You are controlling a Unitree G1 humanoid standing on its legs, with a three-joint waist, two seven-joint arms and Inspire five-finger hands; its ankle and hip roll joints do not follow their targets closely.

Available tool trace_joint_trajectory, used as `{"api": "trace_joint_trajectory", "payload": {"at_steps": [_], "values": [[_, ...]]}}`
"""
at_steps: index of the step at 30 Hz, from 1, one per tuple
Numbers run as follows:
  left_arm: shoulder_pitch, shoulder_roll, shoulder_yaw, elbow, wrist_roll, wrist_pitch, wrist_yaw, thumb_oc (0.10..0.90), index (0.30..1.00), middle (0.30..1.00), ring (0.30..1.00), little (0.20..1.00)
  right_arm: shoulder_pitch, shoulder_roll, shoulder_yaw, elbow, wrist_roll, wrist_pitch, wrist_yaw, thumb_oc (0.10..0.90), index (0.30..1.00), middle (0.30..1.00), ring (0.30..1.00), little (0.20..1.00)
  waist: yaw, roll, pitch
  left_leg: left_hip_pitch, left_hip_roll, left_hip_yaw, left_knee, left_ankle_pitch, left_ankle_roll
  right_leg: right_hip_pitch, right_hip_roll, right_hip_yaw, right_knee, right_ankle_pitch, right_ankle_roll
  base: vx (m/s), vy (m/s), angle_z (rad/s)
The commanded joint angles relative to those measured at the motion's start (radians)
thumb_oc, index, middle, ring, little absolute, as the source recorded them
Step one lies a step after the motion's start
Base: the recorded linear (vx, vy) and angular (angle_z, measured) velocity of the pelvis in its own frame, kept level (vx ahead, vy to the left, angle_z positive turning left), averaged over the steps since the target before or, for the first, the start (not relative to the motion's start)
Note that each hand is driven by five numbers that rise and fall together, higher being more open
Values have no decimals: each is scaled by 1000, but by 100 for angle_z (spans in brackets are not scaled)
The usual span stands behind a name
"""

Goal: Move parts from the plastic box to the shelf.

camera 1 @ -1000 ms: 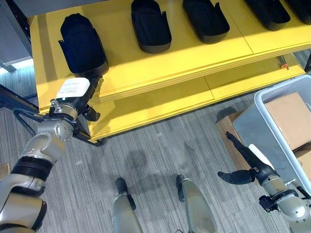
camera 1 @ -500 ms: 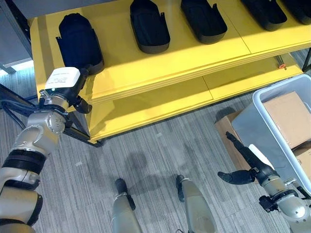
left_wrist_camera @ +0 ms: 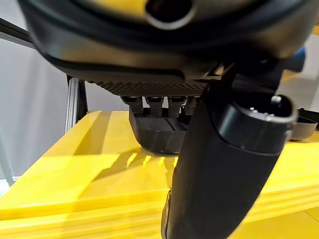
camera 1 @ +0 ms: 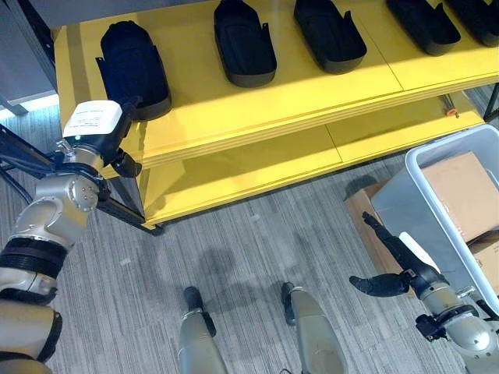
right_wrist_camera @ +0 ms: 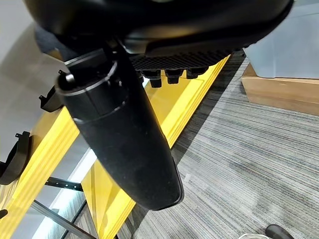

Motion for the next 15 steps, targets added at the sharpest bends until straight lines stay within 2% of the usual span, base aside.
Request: {"api": "trace_joint_trajectory", "payload": {"at_steps": [1, 5, 8, 15], "values": [[-121, 75, 3, -46, -6, -12, 98, 900, 1000, 1000, 1000, 1000, -27, -27, -42, -38, 26, -73, -56, 900, 1000, 1000, 1000, 1000, -25, 25, -88, 38, 27, -21, 106, -171, 15, 14, -11, 30, -185, 143, 42, 0, 0, 0], [-91, 79, 21, -84, 0, -17, 97, 900, 1000, 1000, 1000, 1000, -29, -25, -41, -38, 25, -74, -55, 900, 1000, 1000, 1000, 1000, -21, 24, -89, 43, 25, -20, 104, -172, 15, 22, -12, 31, -192, 145, 42, 0, 0, 0], [-11, 90, 85, -156, 4, -24, 91, 900, 1000, 1000, 1000, 1000, -27, -18, -52, -35, 22, -71, -55, 900, 1000, 1000, 1000, 1000, -15, 25, -87, 45, 22, -20, 100, -172, 17, 24, -13, 31, -192, 143, 42, 0, 0, 0], [266, 70, 312, -384, -22, -51, 69, 900, 1000, 1000, 1000, 1000, -34, -3, -71, -36, 15, -58, -52, 900, 1000, 1000, 1000, 1000, 4, 27, -78, 49, 21, -24, 101, -175, 20, 33, -11, 27, -195, 142, 34, 0, 0, 0]]}}
